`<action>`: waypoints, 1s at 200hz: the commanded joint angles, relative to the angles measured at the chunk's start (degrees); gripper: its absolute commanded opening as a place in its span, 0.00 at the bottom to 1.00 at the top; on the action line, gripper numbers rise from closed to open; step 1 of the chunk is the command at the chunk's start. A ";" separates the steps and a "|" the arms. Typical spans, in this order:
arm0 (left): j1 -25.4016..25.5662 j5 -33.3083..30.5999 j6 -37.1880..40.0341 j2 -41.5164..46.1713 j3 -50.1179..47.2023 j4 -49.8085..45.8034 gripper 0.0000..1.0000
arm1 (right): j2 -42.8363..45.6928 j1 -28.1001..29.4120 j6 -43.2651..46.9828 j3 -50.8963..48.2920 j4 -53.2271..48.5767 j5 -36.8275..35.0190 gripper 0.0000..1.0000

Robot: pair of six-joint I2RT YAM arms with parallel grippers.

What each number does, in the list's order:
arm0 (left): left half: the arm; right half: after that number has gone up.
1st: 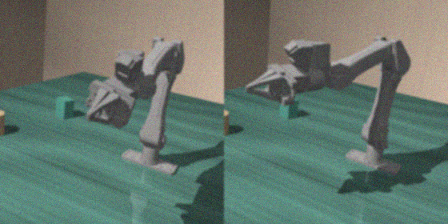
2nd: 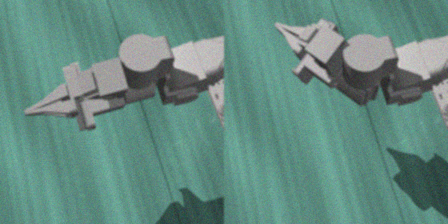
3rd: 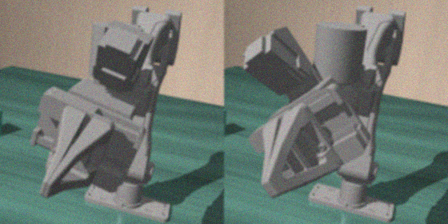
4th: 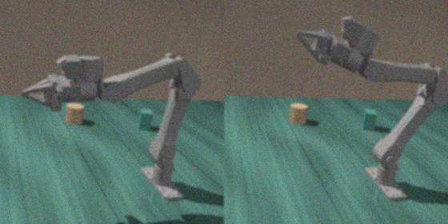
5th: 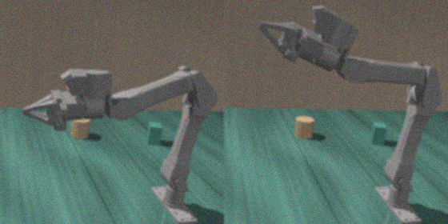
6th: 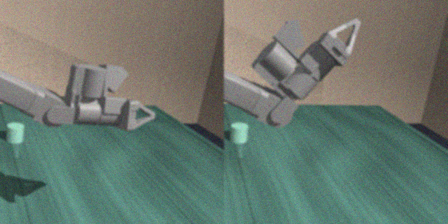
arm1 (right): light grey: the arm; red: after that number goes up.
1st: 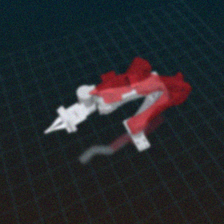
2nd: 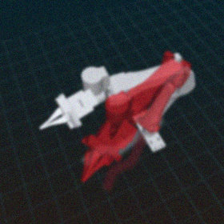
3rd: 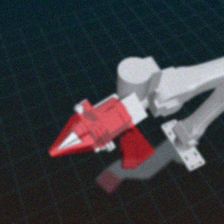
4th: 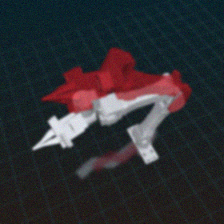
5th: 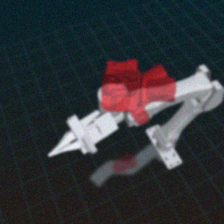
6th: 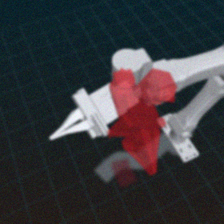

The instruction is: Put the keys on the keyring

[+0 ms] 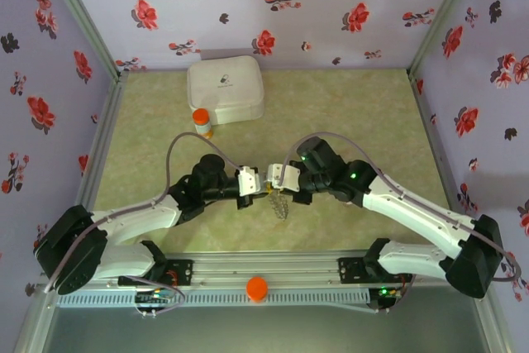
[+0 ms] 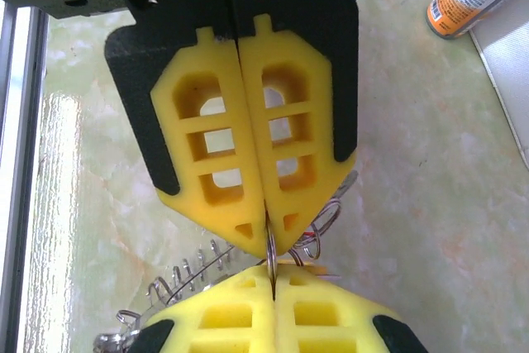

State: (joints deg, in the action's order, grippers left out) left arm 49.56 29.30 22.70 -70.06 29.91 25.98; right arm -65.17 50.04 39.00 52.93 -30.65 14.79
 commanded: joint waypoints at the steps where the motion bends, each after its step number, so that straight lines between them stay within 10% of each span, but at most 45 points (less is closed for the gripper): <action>1: 0.31 -1.98 0.62 1.00 -0.59 2.59 0.00 | 2.00 0.68 -0.93 1.05 3.53 2.76 0.14; 18: 0.16 -1.52 -1.28 1.40 -3.81 10.22 0.00 | 5.07 -2.51 -3.42 -2.83 8.32 6.55 0.27; 119: -0.17 -0.50 -10.93 -3.54 -8.60 32.16 0.00 | 7.03 -2.25 4.37 -9.03 9.33 -1.96 0.32; 200: -0.21 -0.75 -17.31 -7.20 -8.99 40.13 0.00 | 8.11 -1.55 5.91 -9.77 11.63 -5.07 0.16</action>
State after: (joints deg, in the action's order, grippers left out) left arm 49.54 28.60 7.92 -77.58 21.34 59.48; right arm -57.89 48.03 43.48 43.64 -19.11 11.66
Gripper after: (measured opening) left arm 0.063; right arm 0.183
